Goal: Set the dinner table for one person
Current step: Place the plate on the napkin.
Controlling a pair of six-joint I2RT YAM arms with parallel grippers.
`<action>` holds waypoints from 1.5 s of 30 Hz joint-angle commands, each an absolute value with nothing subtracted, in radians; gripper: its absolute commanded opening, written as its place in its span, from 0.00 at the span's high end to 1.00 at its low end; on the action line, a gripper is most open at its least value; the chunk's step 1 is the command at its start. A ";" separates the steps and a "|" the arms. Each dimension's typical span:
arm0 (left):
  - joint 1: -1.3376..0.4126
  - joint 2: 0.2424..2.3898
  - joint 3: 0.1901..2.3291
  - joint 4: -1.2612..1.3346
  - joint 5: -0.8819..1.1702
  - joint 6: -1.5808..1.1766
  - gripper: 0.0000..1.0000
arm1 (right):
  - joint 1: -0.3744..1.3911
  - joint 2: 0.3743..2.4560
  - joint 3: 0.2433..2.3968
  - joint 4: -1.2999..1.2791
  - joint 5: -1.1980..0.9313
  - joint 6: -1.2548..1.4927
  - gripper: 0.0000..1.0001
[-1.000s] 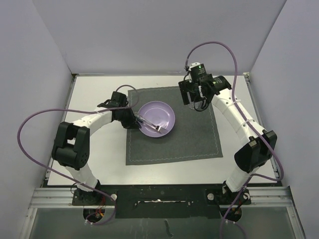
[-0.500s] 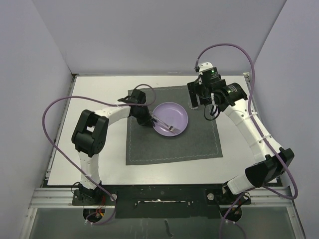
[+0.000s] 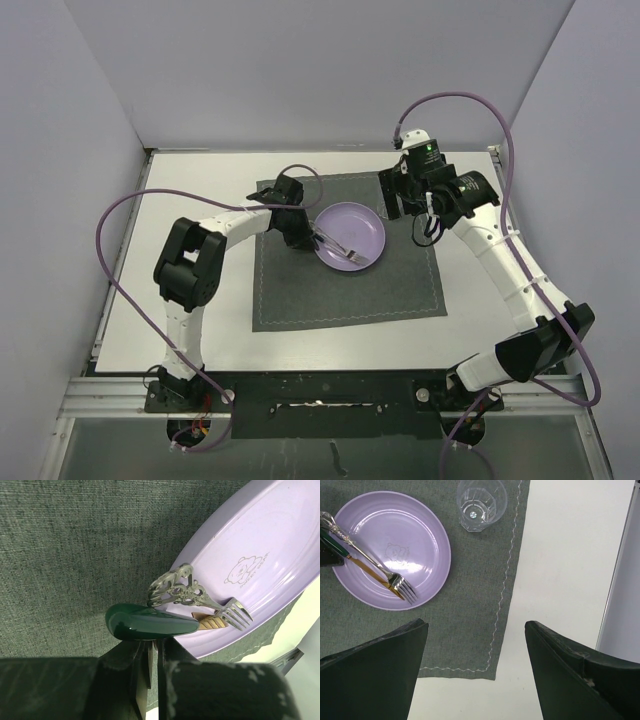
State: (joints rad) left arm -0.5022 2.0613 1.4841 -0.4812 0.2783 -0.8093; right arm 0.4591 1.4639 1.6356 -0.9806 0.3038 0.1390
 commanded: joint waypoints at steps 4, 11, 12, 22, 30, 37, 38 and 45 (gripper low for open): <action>-0.502 2.060 1.528 -0.468 0.280 -0.813 1.00 | 0.462 1.430 1.637 -0.945 0.327 0.135 0.19; -0.501 2.055 1.526 -0.481 0.283 -0.812 1.00 | 0.463 1.436 1.643 -0.946 0.334 0.134 0.20; -0.502 2.052 1.524 -0.484 0.284 -0.811 1.00 | 0.463 1.437 1.642 -0.946 0.335 0.134 0.20; -0.500 2.014 1.462 -0.489 0.293 -0.813 1.00 | 0.462 1.434 1.624 -0.941 0.337 0.142 0.20; -0.500 2.010 1.456 -0.505 0.289 -0.815 1.00 | 0.462 1.432 1.619 -0.943 0.342 0.145 0.20; -0.500 2.001 1.473 -0.533 0.284 -0.807 1.00 | 0.463 1.434 1.629 -0.947 0.343 0.146 0.20; -0.500 2.000 1.476 -0.537 0.283 -0.806 1.00 | 0.463 1.437 1.629 -0.949 0.341 0.145 0.20; -0.500 1.989 1.483 -0.548 0.288 -0.800 0.93 | 0.466 1.439 1.632 -0.954 0.340 0.146 0.20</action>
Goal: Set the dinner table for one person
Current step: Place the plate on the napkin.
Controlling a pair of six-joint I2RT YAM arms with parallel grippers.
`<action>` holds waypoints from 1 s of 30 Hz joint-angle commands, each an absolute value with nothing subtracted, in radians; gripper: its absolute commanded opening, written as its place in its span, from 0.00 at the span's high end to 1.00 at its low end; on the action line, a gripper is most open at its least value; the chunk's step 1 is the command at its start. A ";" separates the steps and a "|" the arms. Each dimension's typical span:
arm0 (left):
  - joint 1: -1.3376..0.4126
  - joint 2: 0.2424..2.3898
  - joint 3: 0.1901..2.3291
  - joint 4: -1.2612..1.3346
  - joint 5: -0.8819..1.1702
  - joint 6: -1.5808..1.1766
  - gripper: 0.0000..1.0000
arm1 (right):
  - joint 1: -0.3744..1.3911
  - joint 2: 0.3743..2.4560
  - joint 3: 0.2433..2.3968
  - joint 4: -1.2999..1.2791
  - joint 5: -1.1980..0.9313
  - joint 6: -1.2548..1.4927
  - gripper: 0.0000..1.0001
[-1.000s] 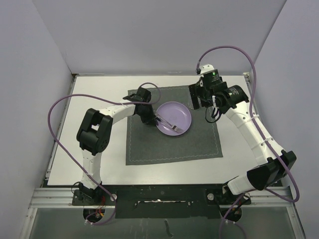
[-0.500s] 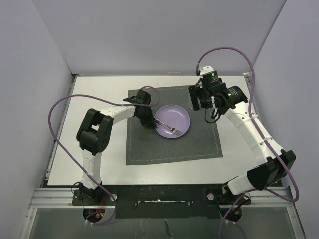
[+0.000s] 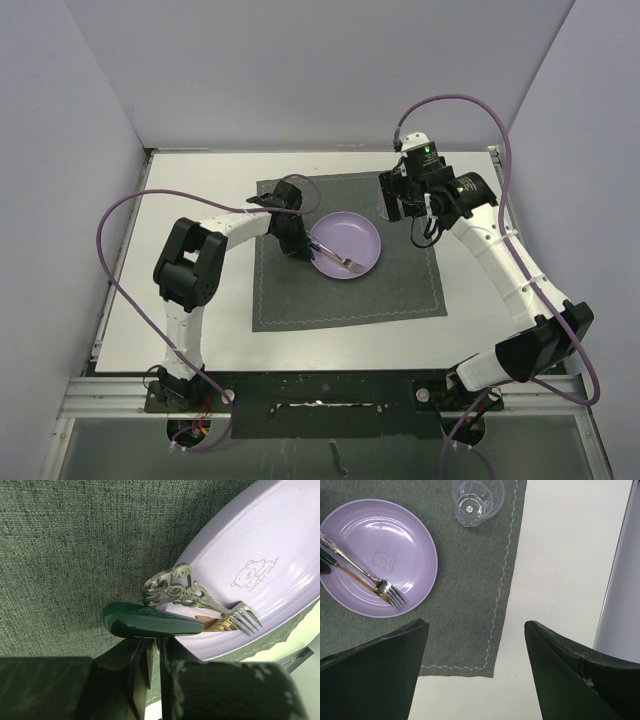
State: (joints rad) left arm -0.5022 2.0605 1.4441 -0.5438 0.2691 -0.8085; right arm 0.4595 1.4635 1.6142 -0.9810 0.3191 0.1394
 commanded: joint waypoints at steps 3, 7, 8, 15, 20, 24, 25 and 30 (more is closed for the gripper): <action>-0.500 1.985 1.488 -0.546 0.291 -0.794 0.88 | 0.468 1.439 1.631 -0.957 0.343 0.146 0.20; -0.500 1.992 1.505 -0.555 0.292 -0.789 0.88 | 0.470 1.444 1.625 -0.957 0.344 0.145 0.20; -0.500 1.994 1.511 -0.561 0.293 -0.789 0.88 | 0.472 1.446 1.623 -0.958 0.343 0.145 0.20; -0.498 1.962 1.526 -0.590 0.276 -0.782 0.87 | 0.475 1.443 1.630 -0.960 0.341 0.147 0.21; -0.493 1.930 1.524 -0.612 0.262 -0.774 0.87 | 0.491 1.437 1.635 -0.967 0.342 0.159 0.21; -0.488 1.902 1.492 -0.605 0.263 -0.773 0.87 | 0.513 1.434 1.635 -0.976 0.352 0.168 0.21; -0.487 1.895 1.485 -0.602 0.265 -0.774 0.87 | 0.518 1.434 1.636 -0.979 0.355 0.172 0.21; -0.484 1.856 1.462 -0.615 0.263 -0.776 0.87 | 0.546 1.428 1.652 -1.001 0.375 0.183 0.21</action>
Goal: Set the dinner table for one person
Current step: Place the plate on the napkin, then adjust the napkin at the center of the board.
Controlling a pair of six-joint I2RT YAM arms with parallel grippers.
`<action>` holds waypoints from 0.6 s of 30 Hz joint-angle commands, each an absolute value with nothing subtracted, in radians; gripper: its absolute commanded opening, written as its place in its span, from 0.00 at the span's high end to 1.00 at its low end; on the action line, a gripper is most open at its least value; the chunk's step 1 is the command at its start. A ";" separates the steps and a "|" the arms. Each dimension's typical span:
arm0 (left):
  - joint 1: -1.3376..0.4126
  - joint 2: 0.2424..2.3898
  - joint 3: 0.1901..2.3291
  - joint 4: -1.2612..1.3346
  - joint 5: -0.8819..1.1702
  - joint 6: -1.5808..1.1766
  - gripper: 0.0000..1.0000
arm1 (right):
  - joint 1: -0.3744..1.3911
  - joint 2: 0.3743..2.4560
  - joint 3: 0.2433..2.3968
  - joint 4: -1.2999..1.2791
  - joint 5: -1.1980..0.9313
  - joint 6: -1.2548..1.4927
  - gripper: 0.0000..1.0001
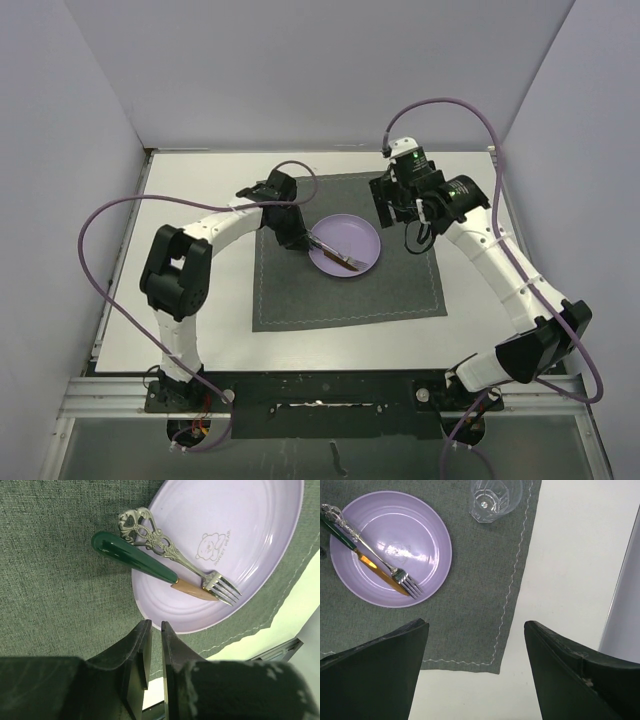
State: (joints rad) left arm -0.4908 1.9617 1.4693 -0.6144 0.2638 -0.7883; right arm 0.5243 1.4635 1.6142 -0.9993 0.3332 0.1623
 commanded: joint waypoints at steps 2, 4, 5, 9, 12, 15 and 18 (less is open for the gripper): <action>-0.482 1.826 1.445 -0.628 0.257 -0.780 0.87 | 0.559 1.422 1.654 -1.012 0.384 0.190 0.21; -0.480 1.785 1.411 -0.636 0.240 -0.788 0.90 | 0.576 1.406 1.642 -1.017 0.389 0.198 0.21; -0.475 1.760 1.390 -0.637 0.226 -0.795 0.94 | 0.586 1.398 1.631 -1.017 0.390 0.203 0.21; -0.415 1.679 1.312 -0.568 0.184 -0.790 1.00 | 0.631 1.347 1.561 -1.004 0.378 0.217 0.26; -0.341 1.688 1.333 -0.550 0.149 -0.747 1.00 | 0.676 1.292 1.496 -0.989 0.356 0.237 0.33; -0.298 1.764 1.401 -0.563 0.130 -0.722 1.00 | 0.719 1.241 1.430 -0.979 0.335 0.259 0.36; -0.281 1.837 1.440 -0.536 0.123 -0.724 1.00 | 0.772 1.199 1.368 -0.975 0.310 0.283 0.38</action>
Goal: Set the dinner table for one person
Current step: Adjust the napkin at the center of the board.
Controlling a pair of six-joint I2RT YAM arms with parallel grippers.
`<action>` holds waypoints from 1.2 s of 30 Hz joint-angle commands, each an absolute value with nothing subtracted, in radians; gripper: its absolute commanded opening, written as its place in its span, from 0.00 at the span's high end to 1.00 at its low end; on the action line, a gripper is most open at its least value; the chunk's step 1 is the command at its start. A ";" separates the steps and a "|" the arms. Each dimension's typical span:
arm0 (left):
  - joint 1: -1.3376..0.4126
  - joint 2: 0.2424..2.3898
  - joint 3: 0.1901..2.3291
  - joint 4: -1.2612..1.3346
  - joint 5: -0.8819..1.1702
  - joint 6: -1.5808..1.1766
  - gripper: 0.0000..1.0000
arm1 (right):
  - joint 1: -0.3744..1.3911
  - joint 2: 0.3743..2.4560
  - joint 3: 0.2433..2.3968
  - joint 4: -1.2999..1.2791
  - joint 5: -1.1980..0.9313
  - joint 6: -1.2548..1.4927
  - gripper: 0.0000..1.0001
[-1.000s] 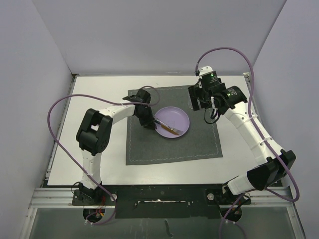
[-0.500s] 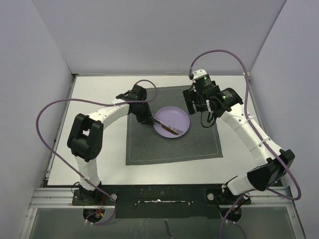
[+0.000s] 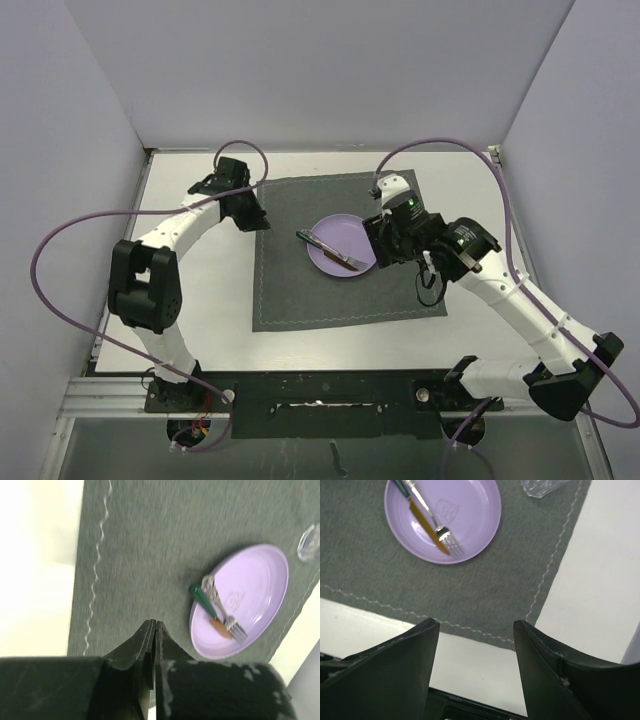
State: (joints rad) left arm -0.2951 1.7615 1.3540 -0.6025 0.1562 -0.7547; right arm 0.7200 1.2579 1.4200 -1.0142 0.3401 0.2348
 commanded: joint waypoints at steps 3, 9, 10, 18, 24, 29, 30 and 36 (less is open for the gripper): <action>-0.277 1.906 1.485 -0.505 0.105 -0.737 1.00 | 0.828 1.163 1.323 -0.985 0.305 0.306 0.39; -0.276 2.069 1.632 -0.519 0.090 -0.745 1.00 | 0.906 1.097 1.273 -1.009 0.296 0.343 0.39; -0.275 2.089 1.654 -0.524 0.087 -0.746 1.00 | 0.913 1.092 1.271 -1.018 0.302 0.345 0.39; -0.261 2.192 1.787 -0.581 0.059 -0.724 1.00 | 0.938 1.066 1.181 -1.026 0.281 0.375 0.40; -0.240 2.224 1.809 -0.595 0.060 -0.706 1.00 | 0.965 1.108 1.070 -0.987 0.272 0.407 0.42; -0.221 2.228 1.793 -0.599 0.063 -0.699 1.00 | 0.984 1.186 1.021 -0.943 0.283 0.425 0.44; -0.218 2.227 1.788 -0.597 0.064 -0.698 1.00 | 0.986 1.202 1.010 -0.923 0.278 0.425 0.44; -0.204 2.233 1.773 -0.590 0.075 -0.690 1.00 | 1.002 1.336 0.968 -0.837 0.266 0.444 0.57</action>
State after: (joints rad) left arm -0.2146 2.2127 1.7622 -0.6029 0.0742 -0.7139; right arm 0.9821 1.2720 0.9791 -0.9333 0.2642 0.4126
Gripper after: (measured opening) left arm 0.006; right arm 0.471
